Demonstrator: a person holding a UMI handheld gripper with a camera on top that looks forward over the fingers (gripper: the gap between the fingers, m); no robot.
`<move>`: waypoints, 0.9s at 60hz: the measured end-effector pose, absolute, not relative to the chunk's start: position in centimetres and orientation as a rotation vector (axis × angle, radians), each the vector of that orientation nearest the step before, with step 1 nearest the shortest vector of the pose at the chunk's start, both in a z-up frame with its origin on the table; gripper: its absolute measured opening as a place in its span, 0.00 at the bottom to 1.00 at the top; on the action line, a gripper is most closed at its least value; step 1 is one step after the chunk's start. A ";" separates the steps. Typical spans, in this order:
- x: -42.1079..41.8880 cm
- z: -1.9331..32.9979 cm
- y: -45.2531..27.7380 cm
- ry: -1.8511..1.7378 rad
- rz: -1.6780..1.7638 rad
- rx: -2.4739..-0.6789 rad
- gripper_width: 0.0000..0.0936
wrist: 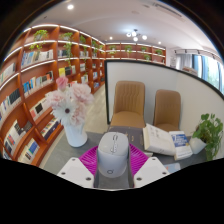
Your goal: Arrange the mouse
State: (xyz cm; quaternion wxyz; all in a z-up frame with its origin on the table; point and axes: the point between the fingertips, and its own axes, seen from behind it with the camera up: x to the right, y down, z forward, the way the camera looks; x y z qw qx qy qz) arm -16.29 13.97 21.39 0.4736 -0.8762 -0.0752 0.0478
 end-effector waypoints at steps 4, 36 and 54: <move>-13.5 26.5 14.9 -0.180 0.090 -2.071 0.43; 9.0 5.6 11.1 -0.075 -0.015 -2.435 0.43; 7.6 -1.5 8.7 -0.029 0.069 -2.496 0.43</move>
